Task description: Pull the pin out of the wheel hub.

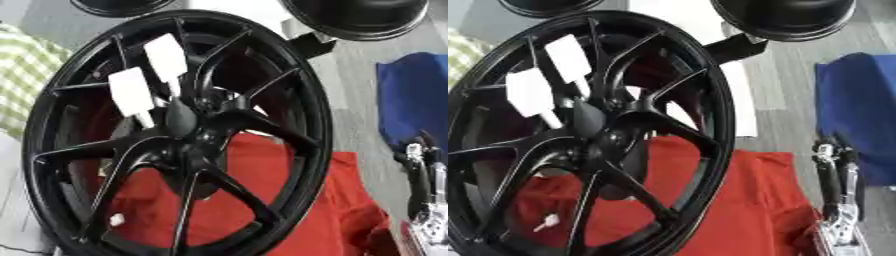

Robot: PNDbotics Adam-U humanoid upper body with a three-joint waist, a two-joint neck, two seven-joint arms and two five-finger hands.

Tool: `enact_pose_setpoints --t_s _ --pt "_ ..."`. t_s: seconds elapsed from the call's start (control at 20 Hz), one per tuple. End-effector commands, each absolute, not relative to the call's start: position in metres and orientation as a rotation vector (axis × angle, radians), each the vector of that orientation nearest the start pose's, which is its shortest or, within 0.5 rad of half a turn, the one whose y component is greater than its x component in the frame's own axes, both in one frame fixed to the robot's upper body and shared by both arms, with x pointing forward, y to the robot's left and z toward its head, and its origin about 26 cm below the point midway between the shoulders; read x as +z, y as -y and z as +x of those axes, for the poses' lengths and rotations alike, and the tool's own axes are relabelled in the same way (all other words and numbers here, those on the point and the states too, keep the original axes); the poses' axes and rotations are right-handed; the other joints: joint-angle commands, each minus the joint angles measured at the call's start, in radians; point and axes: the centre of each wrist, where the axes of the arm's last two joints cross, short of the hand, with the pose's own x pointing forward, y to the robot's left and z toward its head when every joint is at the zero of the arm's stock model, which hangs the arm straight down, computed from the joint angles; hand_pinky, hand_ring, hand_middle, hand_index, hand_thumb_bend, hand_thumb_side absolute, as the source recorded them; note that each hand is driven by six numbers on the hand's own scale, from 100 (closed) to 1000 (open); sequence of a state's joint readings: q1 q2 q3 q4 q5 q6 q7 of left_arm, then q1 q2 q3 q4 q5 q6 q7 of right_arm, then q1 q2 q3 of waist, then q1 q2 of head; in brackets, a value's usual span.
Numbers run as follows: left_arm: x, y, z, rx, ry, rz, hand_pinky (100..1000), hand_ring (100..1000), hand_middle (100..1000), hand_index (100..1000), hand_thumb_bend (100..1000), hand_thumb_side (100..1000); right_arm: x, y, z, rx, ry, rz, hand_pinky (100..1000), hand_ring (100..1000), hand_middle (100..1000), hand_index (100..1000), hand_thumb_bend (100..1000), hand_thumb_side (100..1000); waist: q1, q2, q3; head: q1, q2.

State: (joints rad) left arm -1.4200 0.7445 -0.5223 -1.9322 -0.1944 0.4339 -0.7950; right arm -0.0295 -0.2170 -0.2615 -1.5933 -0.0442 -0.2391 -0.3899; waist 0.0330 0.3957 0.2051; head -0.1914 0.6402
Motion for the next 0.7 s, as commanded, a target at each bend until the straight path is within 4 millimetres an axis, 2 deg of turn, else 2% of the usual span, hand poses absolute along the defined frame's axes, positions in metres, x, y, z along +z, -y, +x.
enact_pose_setpoints --t_s 0.05,0.45,0.65,0.7 --pt "0.452 -0.111 0.236 2.572 -2.258 -0.836 758 716 703 844 100 595 0.037 0.366 0.274 -0.367 1.895 -0.638 734 738 659 916 100 725 -0.001 -0.029 -0.001 0.010 -0.012" --pt "0.442 -0.097 0.248 2.730 -2.166 -0.810 760 723 712 845 100 691 0.037 0.365 0.275 -0.368 1.896 -0.634 735 738 658 916 100 725 -0.003 -0.027 -0.008 0.016 -0.015" --pt "0.435 -0.097 0.257 2.761 -2.143 -0.858 784 749 747 858 100 689 0.037 0.364 0.275 -0.370 1.897 -0.632 735 738 657 917 100 727 -0.003 -0.026 -0.010 0.019 -0.014" --pt "0.434 -0.100 0.258 2.759 -2.138 -0.887 797 761 759 865 100 642 0.037 0.364 0.275 -0.370 1.898 -0.632 735 738 657 917 100 730 -0.003 -0.025 -0.010 0.019 -0.014"
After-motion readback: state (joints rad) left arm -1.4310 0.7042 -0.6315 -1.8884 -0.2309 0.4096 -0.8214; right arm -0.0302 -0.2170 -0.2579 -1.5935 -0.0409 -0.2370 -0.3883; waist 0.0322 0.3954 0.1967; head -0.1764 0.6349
